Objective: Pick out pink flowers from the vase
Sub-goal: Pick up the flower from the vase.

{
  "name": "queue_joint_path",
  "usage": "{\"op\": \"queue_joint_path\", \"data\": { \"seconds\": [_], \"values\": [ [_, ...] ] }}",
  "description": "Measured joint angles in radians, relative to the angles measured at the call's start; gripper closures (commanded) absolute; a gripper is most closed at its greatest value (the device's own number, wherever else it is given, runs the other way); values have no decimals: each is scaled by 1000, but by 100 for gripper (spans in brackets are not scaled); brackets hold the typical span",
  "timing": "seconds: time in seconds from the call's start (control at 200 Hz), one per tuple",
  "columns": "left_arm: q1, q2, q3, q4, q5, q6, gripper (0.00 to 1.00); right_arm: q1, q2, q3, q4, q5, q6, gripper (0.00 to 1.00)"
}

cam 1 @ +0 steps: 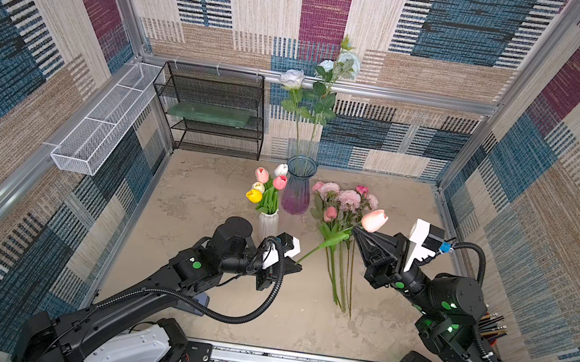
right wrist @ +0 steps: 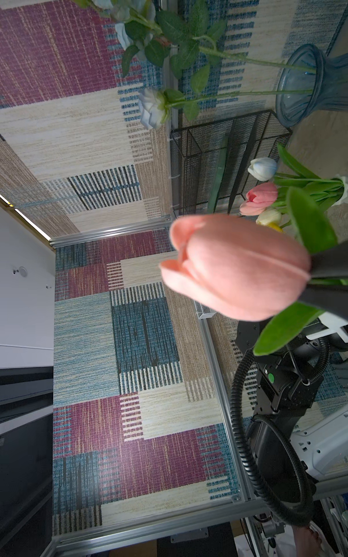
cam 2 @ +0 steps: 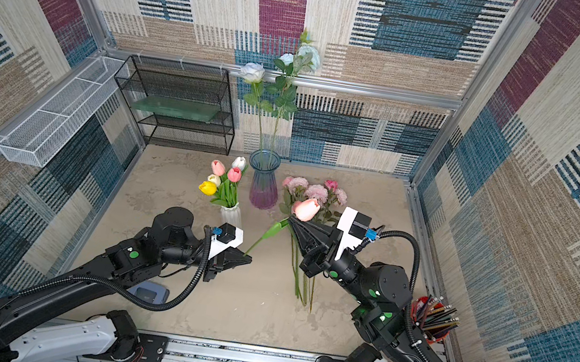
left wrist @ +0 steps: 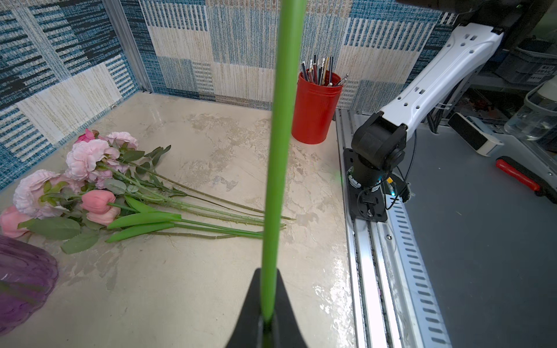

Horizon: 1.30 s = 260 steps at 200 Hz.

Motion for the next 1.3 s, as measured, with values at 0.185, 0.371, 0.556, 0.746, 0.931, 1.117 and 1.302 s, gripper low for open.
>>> {"op": "queue_joint_path", "data": {
  "seconds": [0.185, 0.371, 0.556, 0.746, 0.931, 1.117, 1.302],
  "values": [
    [0, -18, -22, 27, -3, -13, 100, 9, 5, 19, -27, 14, -18, 49],
    [0, -43, -17, 34, -53, -74, 100, 12, -29, -19, -36, 42, -51, 33],
    [0, -71, -24, 66, -58, -162, 100, 19, -51, -63, -25, 37, -69, 33],
    [-1, -85, -54, 136, -55, -259, 100, 72, 17, -104, -5, 16, -82, 33],
    [-4, -76, -61, 169, -17, -303, 100, 143, 143, -98, 11, -3, -92, 34],
    [-5, -81, -76, 173, 7, -307, 100, 164, 234, -74, 35, 14, -109, 37],
    [-11, -87, -84, 177, 28, -307, 100, 169, 281, -72, 71, 35, -128, 53]
  ]
}}
